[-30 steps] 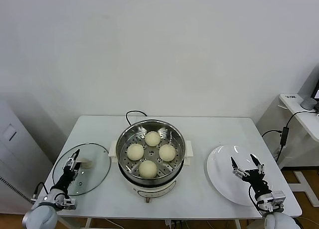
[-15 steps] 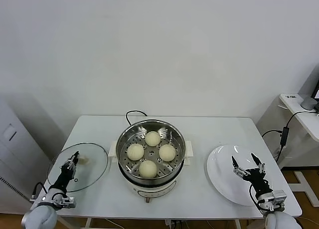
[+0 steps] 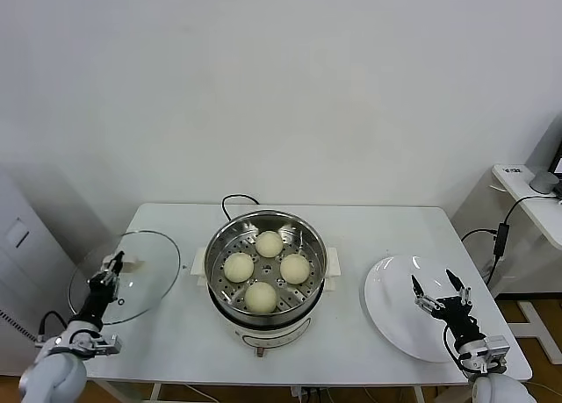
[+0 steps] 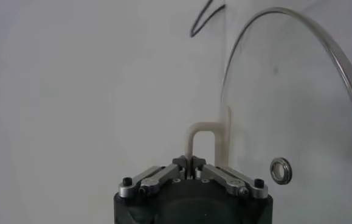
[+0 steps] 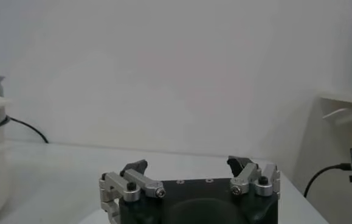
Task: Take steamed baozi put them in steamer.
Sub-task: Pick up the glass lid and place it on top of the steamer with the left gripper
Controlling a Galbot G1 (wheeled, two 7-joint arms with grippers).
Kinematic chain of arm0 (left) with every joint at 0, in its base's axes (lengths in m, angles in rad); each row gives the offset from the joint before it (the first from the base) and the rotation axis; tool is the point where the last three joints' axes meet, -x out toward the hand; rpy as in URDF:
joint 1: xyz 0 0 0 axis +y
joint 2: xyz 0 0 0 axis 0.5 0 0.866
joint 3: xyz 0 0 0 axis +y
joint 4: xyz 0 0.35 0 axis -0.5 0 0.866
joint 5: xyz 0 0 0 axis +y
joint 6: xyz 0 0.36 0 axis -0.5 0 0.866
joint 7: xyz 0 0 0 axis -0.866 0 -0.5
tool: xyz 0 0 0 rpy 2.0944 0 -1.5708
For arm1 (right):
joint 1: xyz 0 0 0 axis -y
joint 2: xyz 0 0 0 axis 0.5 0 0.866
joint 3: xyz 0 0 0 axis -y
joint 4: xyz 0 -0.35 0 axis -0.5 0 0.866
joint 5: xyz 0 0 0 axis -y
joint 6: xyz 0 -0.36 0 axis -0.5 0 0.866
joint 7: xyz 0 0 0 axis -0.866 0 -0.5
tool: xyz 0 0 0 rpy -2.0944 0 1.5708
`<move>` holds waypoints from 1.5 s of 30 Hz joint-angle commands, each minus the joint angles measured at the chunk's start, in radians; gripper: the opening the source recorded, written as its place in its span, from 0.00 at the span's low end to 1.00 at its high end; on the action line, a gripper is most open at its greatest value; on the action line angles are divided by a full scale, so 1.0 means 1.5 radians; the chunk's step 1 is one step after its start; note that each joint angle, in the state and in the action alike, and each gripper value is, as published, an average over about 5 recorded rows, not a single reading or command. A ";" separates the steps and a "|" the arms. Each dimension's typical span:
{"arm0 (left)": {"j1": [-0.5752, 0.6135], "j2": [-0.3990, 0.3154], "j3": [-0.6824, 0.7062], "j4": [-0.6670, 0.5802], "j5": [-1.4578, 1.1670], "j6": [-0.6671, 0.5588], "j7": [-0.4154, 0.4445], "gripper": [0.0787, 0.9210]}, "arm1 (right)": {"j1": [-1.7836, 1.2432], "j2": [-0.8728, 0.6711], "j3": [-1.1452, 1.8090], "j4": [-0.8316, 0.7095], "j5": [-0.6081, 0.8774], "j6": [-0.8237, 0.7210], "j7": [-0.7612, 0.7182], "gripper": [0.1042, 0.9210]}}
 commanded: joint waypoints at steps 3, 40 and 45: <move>-0.002 0.066 -0.009 -0.135 -0.082 0.065 0.086 0.03 | -0.003 -0.003 0.004 0.005 0.004 -0.001 -0.003 0.88; -0.050 0.039 0.351 -0.404 0.147 0.448 0.273 0.03 | -0.005 -0.013 0.013 0.000 0.004 0.001 -0.010 0.88; -0.073 0.004 0.395 -0.390 0.178 0.457 0.282 0.03 | -0.004 -0.013 0.012 -0.004 0.002 0.000 -0.010 0.88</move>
